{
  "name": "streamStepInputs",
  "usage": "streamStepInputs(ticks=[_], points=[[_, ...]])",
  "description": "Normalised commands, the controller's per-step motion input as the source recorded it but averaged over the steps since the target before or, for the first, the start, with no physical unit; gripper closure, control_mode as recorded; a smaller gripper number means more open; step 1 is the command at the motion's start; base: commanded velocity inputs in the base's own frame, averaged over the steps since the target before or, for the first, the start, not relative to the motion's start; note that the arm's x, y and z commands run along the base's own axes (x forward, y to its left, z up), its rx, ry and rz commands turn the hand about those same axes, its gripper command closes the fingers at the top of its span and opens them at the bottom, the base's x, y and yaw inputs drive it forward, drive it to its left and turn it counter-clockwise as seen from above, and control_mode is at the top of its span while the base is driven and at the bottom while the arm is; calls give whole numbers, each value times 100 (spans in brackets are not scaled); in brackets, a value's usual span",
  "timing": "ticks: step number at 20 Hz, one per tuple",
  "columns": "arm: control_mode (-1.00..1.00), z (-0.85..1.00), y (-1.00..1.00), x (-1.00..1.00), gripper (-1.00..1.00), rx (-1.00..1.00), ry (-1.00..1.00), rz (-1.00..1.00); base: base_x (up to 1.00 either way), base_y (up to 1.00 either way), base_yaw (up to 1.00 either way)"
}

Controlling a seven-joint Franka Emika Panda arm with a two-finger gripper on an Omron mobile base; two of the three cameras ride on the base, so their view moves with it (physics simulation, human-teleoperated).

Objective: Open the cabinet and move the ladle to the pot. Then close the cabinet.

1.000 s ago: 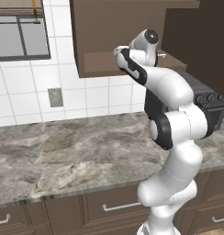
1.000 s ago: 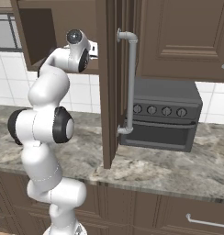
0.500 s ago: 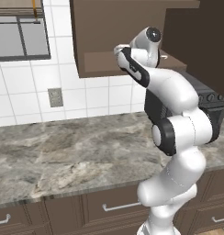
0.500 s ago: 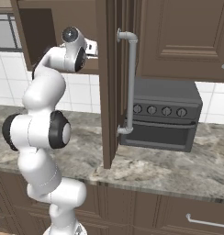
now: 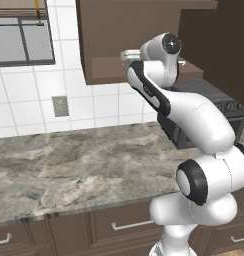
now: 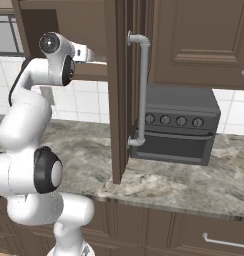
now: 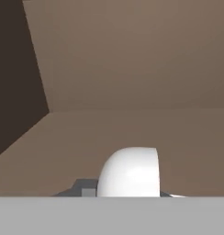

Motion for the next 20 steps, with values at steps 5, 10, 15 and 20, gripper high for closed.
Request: streamStepInputs(ticks=[5,10,15,20], points=[[-100,2,16,-100,100,0,-30,0,0,0,0],[-100,5,6,-100,100,0,-9,0,0,0,0],[-100,13,1,-100,100,-3,0,0,0,0,0],[-100,28,10,-100,100,-8,6,0,0,0,0]])
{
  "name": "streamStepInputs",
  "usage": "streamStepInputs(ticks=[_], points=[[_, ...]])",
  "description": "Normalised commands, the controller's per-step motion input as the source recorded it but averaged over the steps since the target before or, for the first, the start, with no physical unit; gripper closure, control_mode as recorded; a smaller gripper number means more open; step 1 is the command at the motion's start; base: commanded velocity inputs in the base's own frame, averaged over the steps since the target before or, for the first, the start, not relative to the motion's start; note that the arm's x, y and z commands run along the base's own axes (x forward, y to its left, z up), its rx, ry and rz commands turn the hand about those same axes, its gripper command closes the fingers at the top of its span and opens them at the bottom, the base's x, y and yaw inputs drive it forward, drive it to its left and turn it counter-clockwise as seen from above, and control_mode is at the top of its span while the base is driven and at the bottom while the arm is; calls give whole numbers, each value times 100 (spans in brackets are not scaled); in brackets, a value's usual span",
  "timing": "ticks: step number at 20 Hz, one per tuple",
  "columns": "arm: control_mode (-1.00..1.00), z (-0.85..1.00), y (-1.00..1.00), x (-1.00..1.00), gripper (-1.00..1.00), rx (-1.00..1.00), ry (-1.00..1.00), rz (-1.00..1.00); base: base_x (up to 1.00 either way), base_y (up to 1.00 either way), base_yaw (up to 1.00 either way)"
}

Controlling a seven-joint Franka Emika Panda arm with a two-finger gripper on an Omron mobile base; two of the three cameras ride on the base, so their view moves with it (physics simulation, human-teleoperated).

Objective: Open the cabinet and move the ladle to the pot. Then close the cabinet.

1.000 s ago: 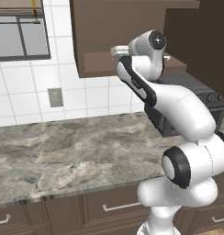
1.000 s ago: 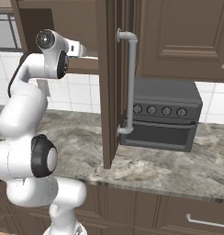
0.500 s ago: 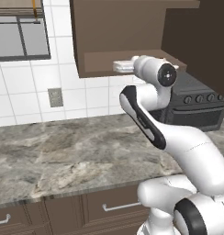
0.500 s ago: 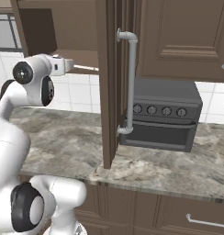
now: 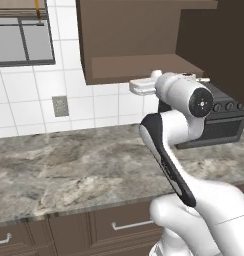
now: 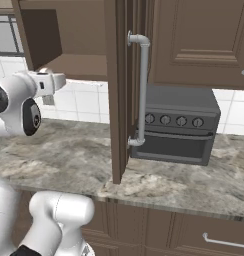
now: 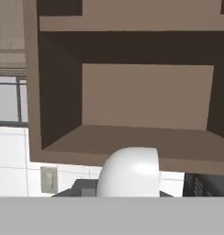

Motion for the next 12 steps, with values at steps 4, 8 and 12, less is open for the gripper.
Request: streamStepInputs(ticks=[4,8,12], points=[[-100,11,9,-94,100,-10,18,0,0,0,0],[-100,0,5,-59,100,-6,34,0,0,0,0],[-100,-9,2,-19,100,0,34,0,0,0,0]])
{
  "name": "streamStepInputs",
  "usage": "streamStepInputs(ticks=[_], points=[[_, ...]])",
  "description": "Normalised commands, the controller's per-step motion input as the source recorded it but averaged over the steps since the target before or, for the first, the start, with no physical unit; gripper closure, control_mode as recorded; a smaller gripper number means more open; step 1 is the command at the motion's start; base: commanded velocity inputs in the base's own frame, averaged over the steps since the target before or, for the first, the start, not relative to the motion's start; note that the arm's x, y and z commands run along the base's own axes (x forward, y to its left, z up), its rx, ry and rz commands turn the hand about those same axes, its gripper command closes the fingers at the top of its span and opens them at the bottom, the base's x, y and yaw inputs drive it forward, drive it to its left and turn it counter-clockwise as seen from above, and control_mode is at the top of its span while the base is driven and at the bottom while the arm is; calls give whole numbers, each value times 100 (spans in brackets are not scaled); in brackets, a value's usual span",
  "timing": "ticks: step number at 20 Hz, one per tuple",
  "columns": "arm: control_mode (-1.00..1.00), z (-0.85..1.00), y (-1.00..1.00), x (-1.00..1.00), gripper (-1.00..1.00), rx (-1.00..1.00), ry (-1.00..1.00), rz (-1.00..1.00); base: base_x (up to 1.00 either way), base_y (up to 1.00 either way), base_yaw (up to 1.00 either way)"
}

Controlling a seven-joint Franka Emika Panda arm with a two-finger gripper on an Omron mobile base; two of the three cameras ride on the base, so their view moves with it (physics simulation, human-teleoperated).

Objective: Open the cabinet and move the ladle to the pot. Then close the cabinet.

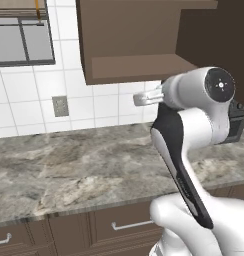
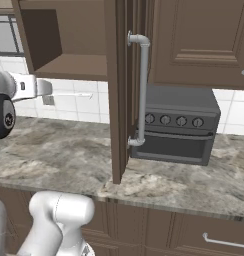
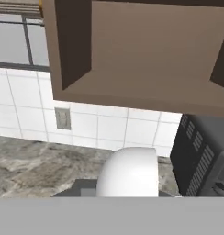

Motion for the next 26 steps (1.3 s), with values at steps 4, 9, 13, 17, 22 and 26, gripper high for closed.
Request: streamStepInputs(ticks=[4,9,13,17,22,26], points=[[-100,-37,0,0,100,0,23,0,0,0,0],[-100,-58,0,-1,100,0,7,0,0,0,0],[-100,-73,-2,-9,100,0,0,0,0,0,0],[-100,-66,-8,0,100,0,0,0,0,0,0],[-100,-48,-13,5,100,0,0,0,0,0,0],[-100,-21,-27,1,100,0,0,0,0,0,0]])
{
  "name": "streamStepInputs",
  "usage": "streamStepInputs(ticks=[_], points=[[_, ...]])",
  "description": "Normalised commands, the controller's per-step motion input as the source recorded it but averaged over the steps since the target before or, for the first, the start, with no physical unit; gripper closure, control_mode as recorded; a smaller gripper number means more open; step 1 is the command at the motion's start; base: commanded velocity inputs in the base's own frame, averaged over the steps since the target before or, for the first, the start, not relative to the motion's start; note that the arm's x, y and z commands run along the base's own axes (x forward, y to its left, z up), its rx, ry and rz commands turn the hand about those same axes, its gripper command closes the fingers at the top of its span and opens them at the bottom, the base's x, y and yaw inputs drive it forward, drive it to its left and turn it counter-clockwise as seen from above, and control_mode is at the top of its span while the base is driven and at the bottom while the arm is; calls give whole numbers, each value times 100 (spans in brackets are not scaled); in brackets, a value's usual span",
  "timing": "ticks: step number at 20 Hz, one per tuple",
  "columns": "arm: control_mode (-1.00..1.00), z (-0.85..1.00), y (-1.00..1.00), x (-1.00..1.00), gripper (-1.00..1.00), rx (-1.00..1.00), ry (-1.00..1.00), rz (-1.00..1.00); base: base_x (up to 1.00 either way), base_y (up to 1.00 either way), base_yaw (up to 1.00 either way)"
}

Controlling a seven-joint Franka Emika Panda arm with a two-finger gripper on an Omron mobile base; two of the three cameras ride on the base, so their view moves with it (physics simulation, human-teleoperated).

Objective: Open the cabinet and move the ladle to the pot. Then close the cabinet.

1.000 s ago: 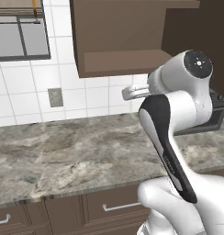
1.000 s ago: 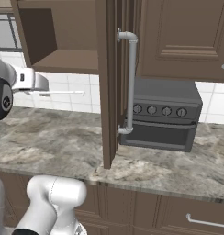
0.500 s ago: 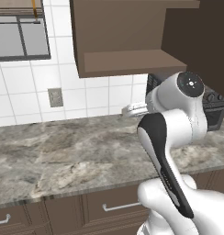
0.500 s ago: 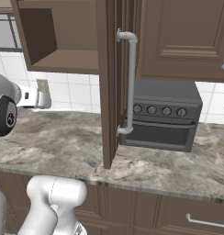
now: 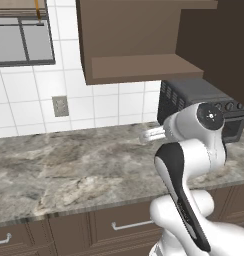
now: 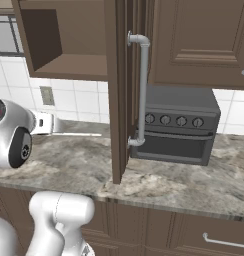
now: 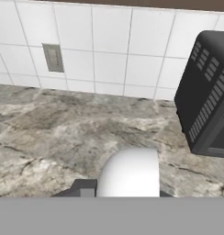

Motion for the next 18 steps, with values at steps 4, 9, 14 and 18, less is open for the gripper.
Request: streamStepInputs(ticks=[4,9,14,18], points=[[-100,-1,-16,0,100,0,14,0,0,0,0],[-100,0,-2,0,100,0,8,0,0,0,0],[-100,0,0,0,100,0,0,0,0,0,0],[-100,0,-3,-1,100,1,0,0,0,0,0]])
